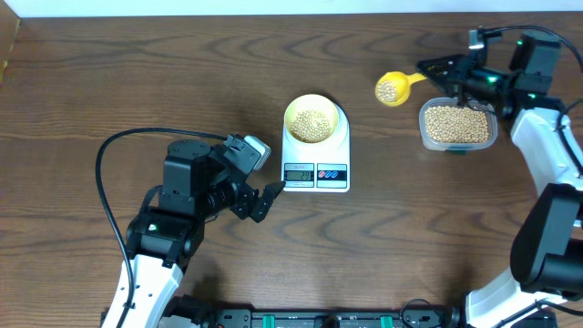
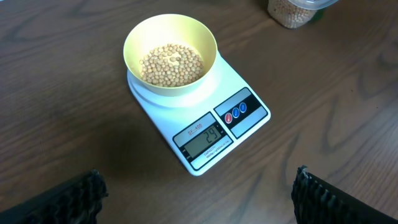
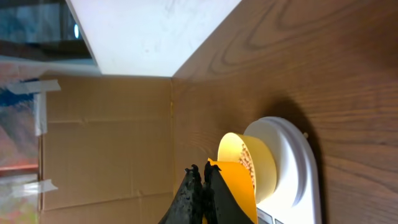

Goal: Scoop item into bowl and weigh 50g on scale
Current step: 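Lift the filled scoop and carry it left toward the bowl, then tilt the scoop over the yellow bowl to pour soybeans in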

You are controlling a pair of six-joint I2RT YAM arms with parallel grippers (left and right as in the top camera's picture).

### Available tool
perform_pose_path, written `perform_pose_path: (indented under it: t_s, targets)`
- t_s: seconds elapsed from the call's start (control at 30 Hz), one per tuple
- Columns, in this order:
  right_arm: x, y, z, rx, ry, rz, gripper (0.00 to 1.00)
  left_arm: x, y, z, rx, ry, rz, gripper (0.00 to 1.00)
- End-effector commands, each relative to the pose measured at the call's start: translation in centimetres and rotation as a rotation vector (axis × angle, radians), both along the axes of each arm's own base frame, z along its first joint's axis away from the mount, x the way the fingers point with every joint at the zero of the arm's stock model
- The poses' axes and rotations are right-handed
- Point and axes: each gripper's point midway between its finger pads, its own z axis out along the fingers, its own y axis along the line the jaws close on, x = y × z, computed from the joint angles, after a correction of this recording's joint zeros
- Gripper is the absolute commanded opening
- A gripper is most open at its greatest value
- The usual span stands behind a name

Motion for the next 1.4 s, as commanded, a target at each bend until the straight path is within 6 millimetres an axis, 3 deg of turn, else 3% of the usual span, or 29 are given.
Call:
perform_pose_path:
  t_s: [0.0,0.2,0.5,0.8,1.37]
  targets:
    - [0.0,1.8,-0.6,-0.008,0.018,0.021,0.01,0.0,0.2,-0.4,-0.001,0.015,0.018,0.98]
    - [-0.7,5.2,-0.7,-0.032,-0.007,0.093,0.01,0.0,0.2,-0.4,-0.001,0.015,0.018,0.98]
    - [-0.6,7.4,-1.3,-0.09,-0.031,0.096,0.01,0.0,0.2,-0.4,-0.001,0.015,0.018,0.98]
    - [-0.7,8.5,-1.2,-0.096,-0.047,0.113,0.01,0.0,0.2,-0.4,-0.001,0.015,0.018,0.98]
    - [1.0,8.7,-0.7,-0.161,-0.13,0.039,0.01,0.0,0.2,-0.4,-0.002,0.015,0.017,0.98]
